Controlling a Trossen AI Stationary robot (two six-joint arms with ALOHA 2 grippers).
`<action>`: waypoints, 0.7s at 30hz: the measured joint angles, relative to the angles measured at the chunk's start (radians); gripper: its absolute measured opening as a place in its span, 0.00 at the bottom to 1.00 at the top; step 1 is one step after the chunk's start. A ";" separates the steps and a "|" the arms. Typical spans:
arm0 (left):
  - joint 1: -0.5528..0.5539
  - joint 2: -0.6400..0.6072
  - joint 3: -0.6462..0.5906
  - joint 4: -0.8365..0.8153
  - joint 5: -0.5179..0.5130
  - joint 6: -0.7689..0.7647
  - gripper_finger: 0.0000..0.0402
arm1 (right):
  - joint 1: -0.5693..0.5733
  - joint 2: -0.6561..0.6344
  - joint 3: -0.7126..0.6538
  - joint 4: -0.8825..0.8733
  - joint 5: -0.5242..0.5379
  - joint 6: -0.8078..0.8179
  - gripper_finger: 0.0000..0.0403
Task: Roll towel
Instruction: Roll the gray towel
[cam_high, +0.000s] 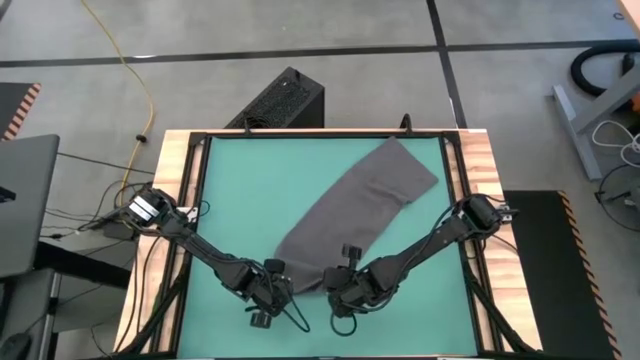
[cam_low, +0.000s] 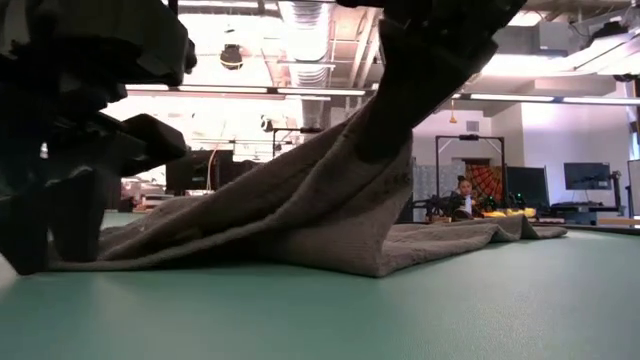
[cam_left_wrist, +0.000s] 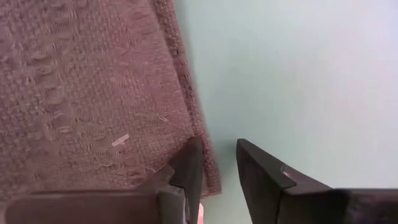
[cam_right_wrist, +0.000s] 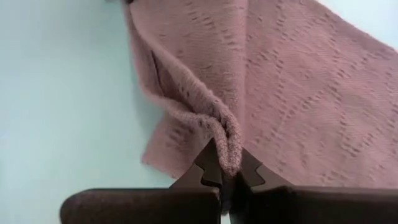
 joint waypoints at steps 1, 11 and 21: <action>-0.004 -0.012 0.000 0.000 0.001 0.004 0.20 | 0.003 0.000 0.000 0.001 -0.006 0.000 0.05; -0.058 -0.154 -0.005 -0.012 -0.162 0.063 0.17 | 0.010 0.000 0.000 0.017 -0.011 0.000 0.05; -0.070 -0.037 -0.004 0.107 -0.249 0.139 0.34 | 0.010 0.000 0.000 0.028 -0.013 0.000 0.05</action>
